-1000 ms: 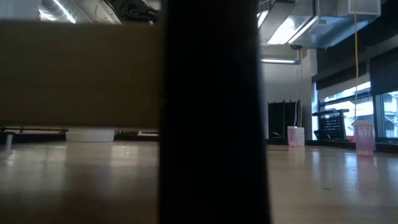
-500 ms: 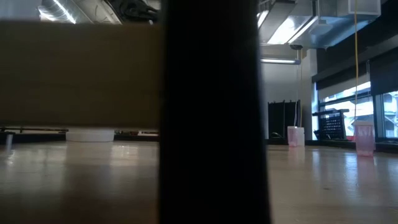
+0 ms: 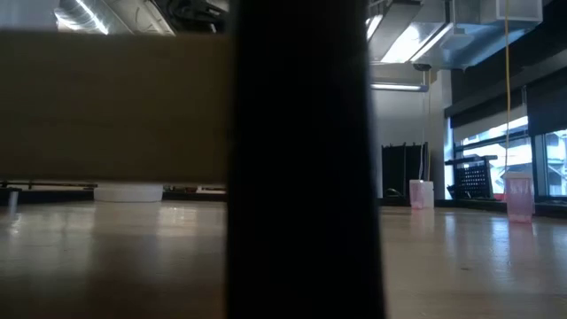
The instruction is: Pick and place medicine bottles onto shelf by color
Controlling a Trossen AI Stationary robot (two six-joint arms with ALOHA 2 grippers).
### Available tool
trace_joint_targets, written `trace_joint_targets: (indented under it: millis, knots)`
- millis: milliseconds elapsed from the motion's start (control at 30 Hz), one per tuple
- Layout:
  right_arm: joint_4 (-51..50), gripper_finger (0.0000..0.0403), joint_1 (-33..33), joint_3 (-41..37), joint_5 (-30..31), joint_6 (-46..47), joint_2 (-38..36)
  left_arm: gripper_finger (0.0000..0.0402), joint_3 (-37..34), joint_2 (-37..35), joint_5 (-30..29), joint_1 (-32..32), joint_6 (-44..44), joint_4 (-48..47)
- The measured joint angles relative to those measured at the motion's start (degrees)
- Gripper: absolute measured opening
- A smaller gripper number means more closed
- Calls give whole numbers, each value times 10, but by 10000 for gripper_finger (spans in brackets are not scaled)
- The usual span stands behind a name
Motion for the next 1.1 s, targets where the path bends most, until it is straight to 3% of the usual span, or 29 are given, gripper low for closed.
trace_joint_targets:
  millis: [167,533,833,1100]
  knots:
    - [0,239,0,0,0,0,0,90,0,-23,-2,-1,-44,-7]
    - [0,239,0,0,0,0,0,94,0,-165,-105,-38,-159,-125]
    - [-1,239,0,0,0,-2,0,95,0,-272,-161,-137,-354,-238]
    - [-1,239,0,0,0,-2,0,96,0,-313,-199,-263,-503,-331]
